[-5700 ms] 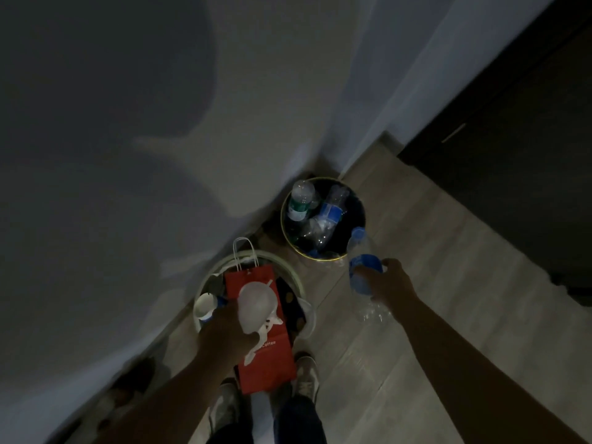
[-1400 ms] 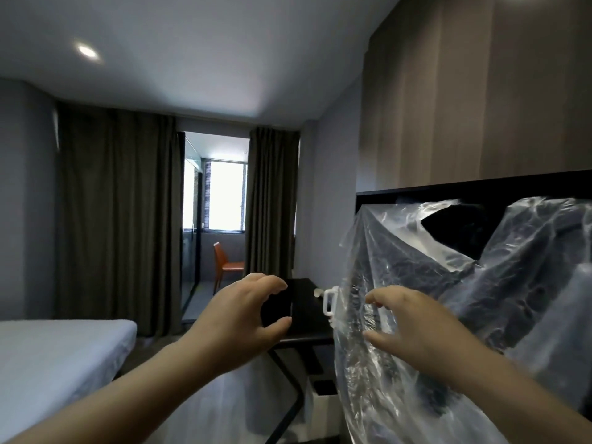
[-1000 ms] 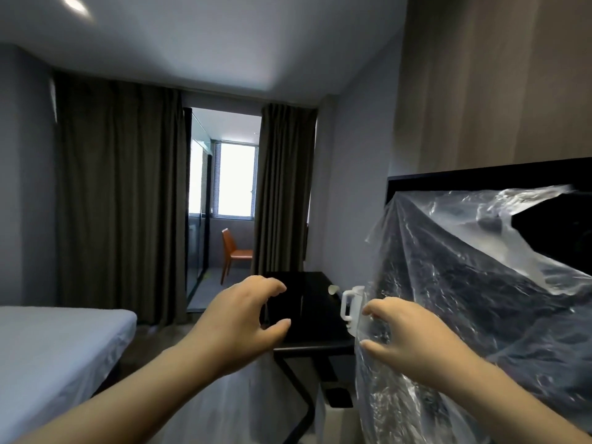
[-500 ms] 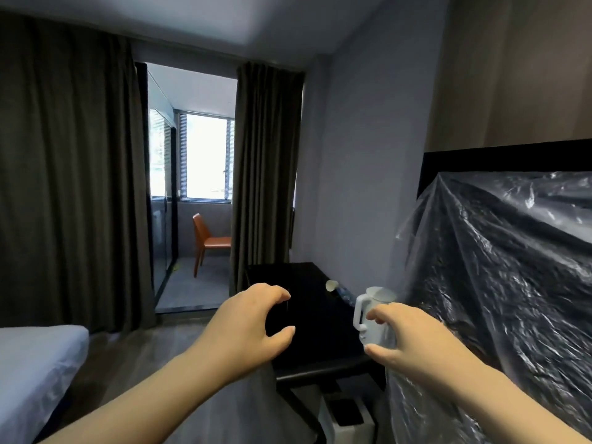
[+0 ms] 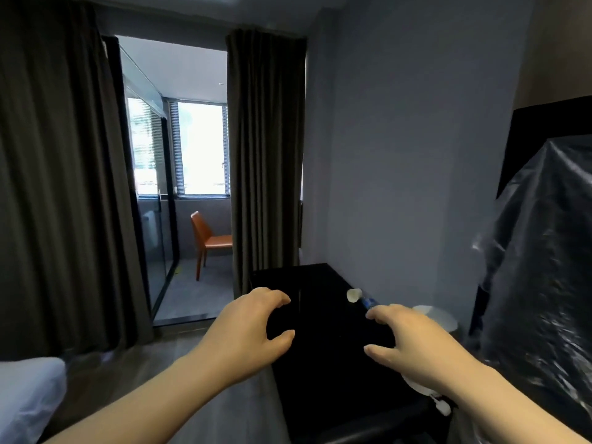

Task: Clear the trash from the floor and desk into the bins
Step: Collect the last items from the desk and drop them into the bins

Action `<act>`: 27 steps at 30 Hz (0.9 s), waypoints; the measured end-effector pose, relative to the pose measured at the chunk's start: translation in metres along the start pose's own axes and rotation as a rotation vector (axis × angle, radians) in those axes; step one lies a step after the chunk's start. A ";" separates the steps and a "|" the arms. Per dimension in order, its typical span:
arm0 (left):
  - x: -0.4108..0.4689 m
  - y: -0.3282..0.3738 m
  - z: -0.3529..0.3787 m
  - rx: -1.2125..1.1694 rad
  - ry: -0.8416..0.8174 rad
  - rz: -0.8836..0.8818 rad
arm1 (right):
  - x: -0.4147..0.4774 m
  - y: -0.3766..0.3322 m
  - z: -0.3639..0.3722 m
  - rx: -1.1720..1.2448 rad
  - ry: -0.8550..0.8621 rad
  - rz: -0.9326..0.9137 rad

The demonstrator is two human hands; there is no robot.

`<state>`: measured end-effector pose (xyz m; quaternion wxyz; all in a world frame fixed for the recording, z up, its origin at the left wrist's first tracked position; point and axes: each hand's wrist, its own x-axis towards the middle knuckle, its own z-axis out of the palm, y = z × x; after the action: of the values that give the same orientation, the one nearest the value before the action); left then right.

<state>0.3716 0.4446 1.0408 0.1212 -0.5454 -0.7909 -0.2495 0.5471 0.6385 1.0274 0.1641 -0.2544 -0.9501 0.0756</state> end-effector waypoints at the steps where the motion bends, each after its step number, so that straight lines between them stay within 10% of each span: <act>1: 0.015 -0.013 0.006 -0.006 -0.002 -0.005 | 0.019 0.003 0.008 0.002 -0.009 0.008; 27: 0.404 -0.310 0.236 -0.199 -0.367 0.298 | 0.389 0.098 0.199 -0.020 -0.153 0.528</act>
<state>-0.0479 0.8063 0.9468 -0.0432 -0.7015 -0.6820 -0.2024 0.2052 0.9086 0.9254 0.0642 -0.4884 -0.8611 0.1255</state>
